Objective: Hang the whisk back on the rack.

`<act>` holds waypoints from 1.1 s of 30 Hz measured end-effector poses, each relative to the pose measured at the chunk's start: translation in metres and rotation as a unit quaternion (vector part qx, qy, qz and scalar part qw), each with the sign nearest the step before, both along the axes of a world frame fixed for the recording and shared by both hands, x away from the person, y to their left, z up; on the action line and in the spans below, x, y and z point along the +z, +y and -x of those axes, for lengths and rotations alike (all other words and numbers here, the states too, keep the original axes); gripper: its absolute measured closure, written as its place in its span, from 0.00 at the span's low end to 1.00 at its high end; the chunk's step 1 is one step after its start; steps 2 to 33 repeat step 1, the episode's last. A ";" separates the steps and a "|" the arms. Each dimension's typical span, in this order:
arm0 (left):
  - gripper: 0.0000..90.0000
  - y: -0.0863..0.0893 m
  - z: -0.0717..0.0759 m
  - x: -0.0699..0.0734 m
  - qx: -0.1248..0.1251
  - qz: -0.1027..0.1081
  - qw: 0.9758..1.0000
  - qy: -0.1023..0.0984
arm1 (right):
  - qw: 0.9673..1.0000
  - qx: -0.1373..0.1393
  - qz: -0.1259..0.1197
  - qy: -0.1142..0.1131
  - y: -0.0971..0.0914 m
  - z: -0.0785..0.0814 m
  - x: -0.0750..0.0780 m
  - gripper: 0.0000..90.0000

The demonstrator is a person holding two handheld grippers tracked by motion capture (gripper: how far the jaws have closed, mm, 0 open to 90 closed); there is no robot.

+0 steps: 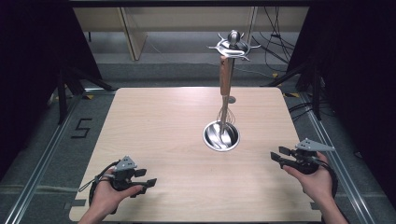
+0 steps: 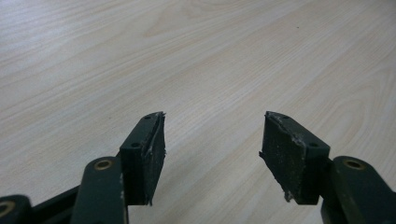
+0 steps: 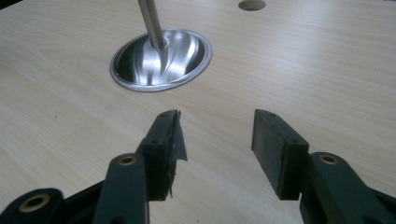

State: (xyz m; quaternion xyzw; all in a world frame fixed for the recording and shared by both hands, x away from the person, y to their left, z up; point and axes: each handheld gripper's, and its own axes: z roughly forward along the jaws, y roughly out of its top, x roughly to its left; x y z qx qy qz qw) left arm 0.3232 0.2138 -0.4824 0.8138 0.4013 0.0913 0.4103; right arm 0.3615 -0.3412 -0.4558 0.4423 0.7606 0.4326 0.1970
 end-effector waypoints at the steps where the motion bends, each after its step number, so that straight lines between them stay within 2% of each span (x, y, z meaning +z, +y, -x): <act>1: 0.43 -0.001 0.000 0.000 0.004 0.004 1.000 0.002 | 1.000 -0.004 -0.015 0.019 0.003 0.002 -0.001 0.61; 33: 0.43 -0.001 0.000 0.000 0.004 0.004 1.000 0.002 | 1.000 -0.004 -0.015 0.019 0.003 0.002 -0.001 0.61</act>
